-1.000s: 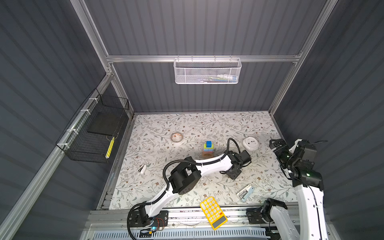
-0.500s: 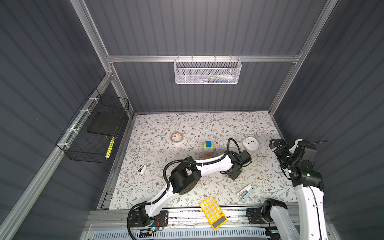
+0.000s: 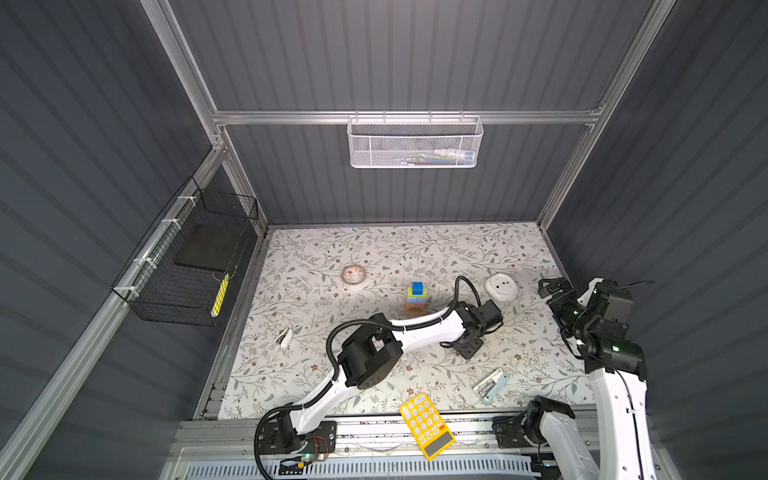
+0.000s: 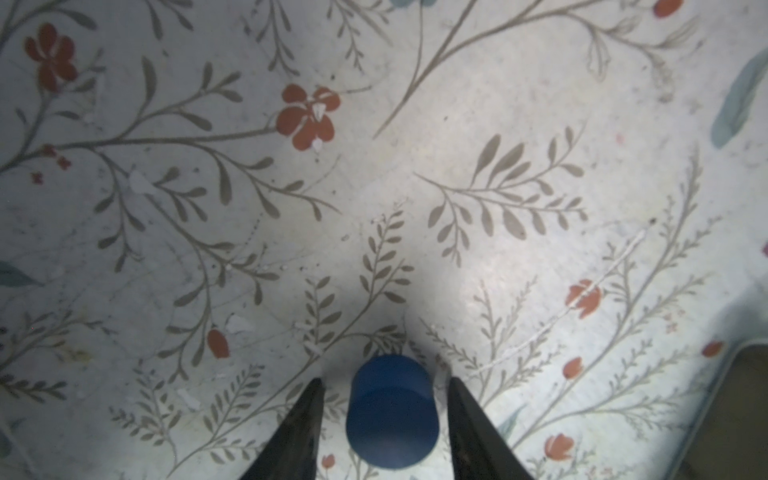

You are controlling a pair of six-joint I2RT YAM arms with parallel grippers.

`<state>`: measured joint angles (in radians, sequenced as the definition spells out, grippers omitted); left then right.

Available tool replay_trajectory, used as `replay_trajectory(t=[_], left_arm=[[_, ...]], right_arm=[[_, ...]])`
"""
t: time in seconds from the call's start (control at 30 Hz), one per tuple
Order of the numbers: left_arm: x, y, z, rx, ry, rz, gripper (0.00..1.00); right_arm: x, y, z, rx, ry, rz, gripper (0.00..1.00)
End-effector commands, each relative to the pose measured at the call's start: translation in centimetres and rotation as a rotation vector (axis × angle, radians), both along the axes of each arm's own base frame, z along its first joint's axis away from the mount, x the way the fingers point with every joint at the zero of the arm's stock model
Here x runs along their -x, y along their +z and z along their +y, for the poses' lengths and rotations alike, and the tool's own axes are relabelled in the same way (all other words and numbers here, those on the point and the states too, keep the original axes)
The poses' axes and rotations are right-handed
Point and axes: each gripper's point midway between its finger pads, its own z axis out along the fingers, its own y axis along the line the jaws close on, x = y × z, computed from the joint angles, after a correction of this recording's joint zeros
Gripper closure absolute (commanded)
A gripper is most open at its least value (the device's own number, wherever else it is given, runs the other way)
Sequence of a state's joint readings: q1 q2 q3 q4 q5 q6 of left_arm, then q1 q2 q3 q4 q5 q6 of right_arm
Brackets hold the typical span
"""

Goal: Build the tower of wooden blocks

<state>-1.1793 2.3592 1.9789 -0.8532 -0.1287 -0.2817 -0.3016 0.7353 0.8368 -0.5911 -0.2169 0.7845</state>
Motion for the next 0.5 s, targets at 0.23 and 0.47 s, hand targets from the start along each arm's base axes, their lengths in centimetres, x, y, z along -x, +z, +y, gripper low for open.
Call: replay_trajectory(t=[0.23,0.47], left_arm=[[0.61,1.07,0.27,-0.004,0.004,0.008,0.58],[0.64,1.27,0.34,-0.004,0.004,0.008,0.65]], right_arm=[[-0.12,-0.55,-0.04,-0.011,0.001,0.005,0.01],[-0.19,-0.64,-0.03,-0.014,0.003,0.007,0.01]])
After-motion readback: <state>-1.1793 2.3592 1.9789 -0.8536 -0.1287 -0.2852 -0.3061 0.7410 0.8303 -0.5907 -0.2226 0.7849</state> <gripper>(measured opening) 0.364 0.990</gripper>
